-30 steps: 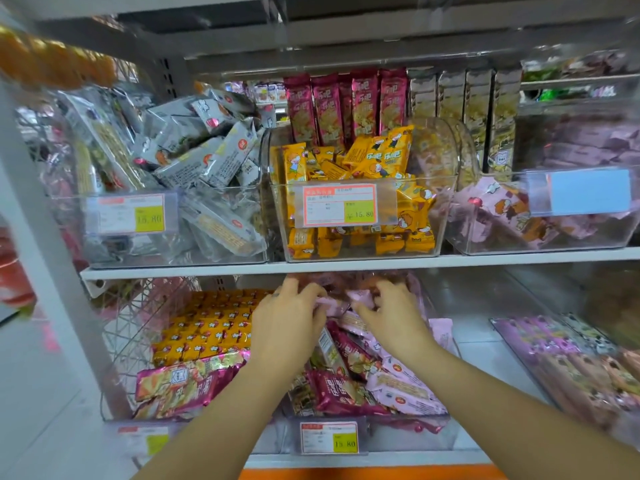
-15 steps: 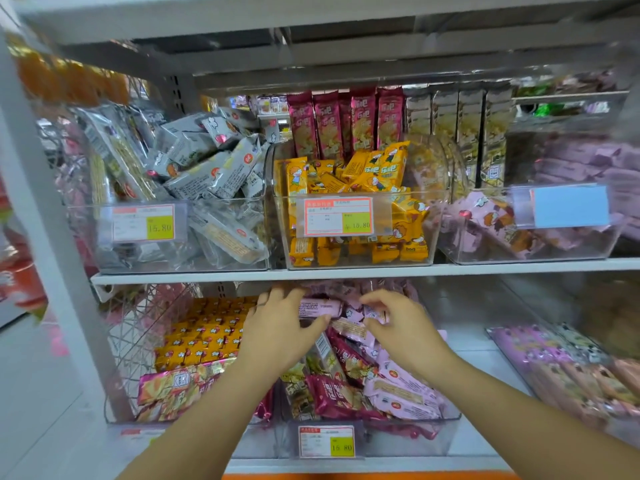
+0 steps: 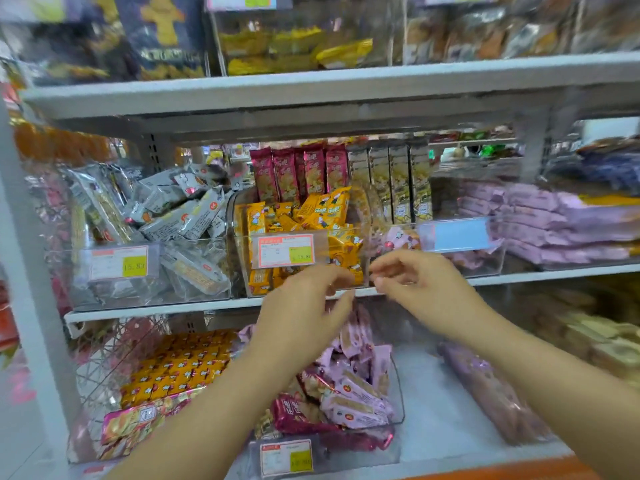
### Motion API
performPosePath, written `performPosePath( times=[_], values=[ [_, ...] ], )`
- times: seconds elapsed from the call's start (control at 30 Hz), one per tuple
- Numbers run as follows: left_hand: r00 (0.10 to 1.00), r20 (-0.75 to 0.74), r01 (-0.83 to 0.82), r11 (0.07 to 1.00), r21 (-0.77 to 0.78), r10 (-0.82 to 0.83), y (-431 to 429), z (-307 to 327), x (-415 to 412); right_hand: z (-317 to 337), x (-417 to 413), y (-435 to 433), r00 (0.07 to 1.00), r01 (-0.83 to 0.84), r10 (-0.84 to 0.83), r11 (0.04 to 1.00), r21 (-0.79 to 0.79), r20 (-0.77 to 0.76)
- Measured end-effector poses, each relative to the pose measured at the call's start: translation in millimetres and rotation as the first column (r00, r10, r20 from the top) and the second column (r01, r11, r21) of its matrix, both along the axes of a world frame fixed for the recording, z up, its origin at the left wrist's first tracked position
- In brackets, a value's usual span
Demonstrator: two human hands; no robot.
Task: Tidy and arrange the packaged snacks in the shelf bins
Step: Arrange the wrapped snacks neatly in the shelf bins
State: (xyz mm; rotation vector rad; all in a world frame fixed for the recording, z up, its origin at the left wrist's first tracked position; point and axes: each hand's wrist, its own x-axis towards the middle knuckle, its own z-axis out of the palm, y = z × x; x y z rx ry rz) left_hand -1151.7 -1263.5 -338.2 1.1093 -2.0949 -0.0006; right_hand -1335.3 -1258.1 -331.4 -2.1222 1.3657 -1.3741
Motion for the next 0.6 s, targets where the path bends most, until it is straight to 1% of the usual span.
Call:
performPosePath(
  times=[0.1,0.2,0.27,0.37,0.47,0.53,0.6],
  values=[
    [0.999,-0.013,0.034,0.996,-0.086,-0.035,-4.1,23.3,-23.7,29.0,-25.3,9.5,1.000,0.010,-0.008,0.998,-0.057,0.029],
    [0.998,-0.032,0.045,0.987,-0.154,-0.051,-16.2,45.6,-41.1,56.5,-51.6,6.8,0.999,0.049,-0.049,0.992,-0.117,0.003],
    [0.998,-0.038,0.034,0.983,-0.179,-0.041,-27.6,59.5,-48.4,70.5,-68.1,-4.1,0.998,0.069,-0.069,0.991,-0.112,0.003],
    [1.000,0.000,-0.013,0.986,-0.167,0.013,-49.9,78.4,-53.9,86.9,-84.5,-31.0,0.998,0.066,-0.067,0.996,-0.054,-0.017],
    [0.994,0.100,-0.044,0.994,-0.101,0.054,-80.3,96.3,-57.8,99.2,-87.6,-67.2,0.997,0.067,-0.065,0.997,0.036,-0.050],
    [0.986,0.161,-0.031,0.999,-0.031,0.036,-101.2,107.1,-61.4,104.7,-86.1,-95.1,0.990,0.058,-0.043,0.992,0.112,-0.131],
    [0.980,0.199,0.009,1.000,0.027,-0.014,-120.7,115.3,-64.1,108.2,-83.7,-121.7,0.957,0.072,-0.009,0.976,0.207,-0.289]
  ],
)
